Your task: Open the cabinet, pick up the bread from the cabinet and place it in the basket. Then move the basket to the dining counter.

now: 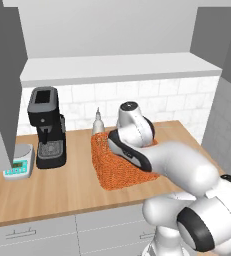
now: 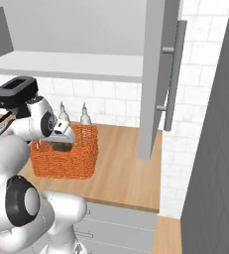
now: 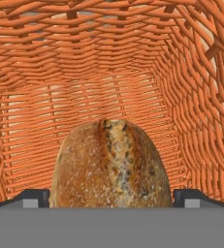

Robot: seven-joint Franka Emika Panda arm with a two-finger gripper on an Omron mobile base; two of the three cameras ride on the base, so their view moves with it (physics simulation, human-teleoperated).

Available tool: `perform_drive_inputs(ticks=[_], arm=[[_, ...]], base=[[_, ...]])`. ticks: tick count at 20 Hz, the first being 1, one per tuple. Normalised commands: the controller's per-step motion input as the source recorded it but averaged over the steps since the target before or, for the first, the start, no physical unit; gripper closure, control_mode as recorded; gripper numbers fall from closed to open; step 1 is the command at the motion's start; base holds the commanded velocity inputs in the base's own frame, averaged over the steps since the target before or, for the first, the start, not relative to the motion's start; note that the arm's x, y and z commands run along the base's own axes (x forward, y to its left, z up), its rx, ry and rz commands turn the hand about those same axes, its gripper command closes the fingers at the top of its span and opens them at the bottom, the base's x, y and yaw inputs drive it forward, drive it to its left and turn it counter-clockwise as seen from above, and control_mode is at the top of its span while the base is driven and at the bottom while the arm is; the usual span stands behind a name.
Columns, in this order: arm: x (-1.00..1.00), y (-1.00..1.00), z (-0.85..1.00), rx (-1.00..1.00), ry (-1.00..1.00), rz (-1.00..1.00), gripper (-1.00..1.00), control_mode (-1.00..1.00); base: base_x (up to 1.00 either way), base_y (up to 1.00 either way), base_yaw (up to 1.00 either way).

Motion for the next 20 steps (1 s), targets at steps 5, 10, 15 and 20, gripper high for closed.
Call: perform_drive_inputs(ticks=[5,10,15,20], arm=[[0.0,-0.29,0.21,0.05,-0.02,-0.02,-1.0,-1.0],[0.0,-0.5,0.18,0.01,0.0,-0.11,-1.0,-1.0],[0.13,-0.36,0.06,0.0,0.0,-0.19,-1.0,-1.0],[0.17,-0.3,0.0,0.0,-0.01,-0.22,-1.0,-1.0]], base=[[0.0,0.0,0.0],[0.0,0.0,0.0],[0.0,0.0,0.0],[0.0,0.0,0.0]])
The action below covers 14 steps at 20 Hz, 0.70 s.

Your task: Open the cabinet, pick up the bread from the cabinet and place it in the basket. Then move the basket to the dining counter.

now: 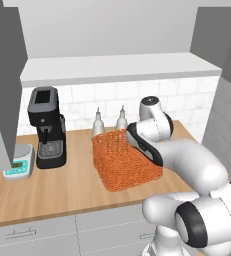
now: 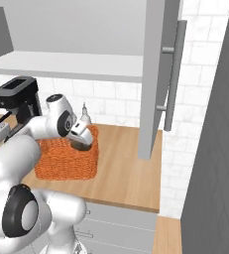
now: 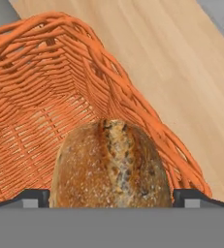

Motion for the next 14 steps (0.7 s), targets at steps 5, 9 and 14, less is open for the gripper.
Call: perform_drive_inputs(ticks=[5,9,14], arm=[[0.17,-0.29,0.0,0.0,-0.04,-0.3,-1.0,-1.0],[0.17,-0.22,0.0,0.0,-0.07,-0.31,-1.0,-1.0],[0.23,-0.19,-0.15,0.0,-0.14,-0.27,-1.0,-1.0]], base=[[0.0,0.0,0.0],[0.0,0.0,0.0],[0.0,0.0,0.0]])
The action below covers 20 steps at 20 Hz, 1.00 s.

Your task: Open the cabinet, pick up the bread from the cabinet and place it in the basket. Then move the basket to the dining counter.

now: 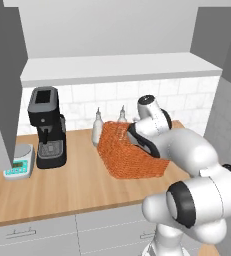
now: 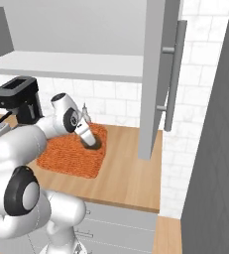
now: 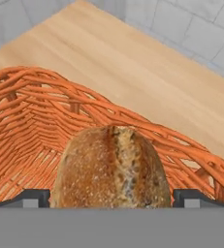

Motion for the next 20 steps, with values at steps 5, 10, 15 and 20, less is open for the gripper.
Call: perform_drive_inputs(ticks=[5,10,15,20], arm=[[0.11,-0.21,0.0,0.01,-0.22,-0.23,-1.0,-1.0],[0.0,0.0,0.11,0.04,0.04,-0.05,-1.0,-1.0],[-0.01,0.0,0.29,0.11,0.04,0.0,-1.0,-1.0],[-0.16,0.17,0.38,0.0,0.04,0.01,-1.0,-1.0]], base=[[0.0,0.0,0.0],[0.0,0.0,0.0],[0.0,0.0,0.0],[0.0,0.0,0.0]])
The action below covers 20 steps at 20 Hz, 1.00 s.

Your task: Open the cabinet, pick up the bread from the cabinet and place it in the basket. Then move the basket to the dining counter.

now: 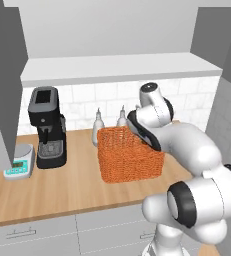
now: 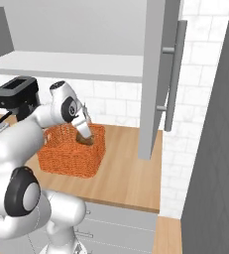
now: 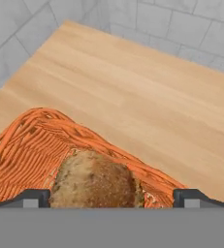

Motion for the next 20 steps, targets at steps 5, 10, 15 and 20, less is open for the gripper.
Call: perform_drive_inputs(ticks=[5,10,15,20], arm=[[-0.38,0.32,-0.05,-0.04,-0.07,0.14,-1.0,-1.0],[-0.07,0.35,0.0,-0.08,-0.05,0.16,-1.0,-1.0],[-0.14,0.28,0.0,-0.04,-0.03,0.16,-1.0,-1.0],[-0.22,0.0,0.06,0.0,-0.01,0.07,-1.0,-1.0]], base=[[0.0,0.0,0.0],[0.0,0.0,0.0],[0.0,0.0,0.0],[0.0,0.0,0.0]])
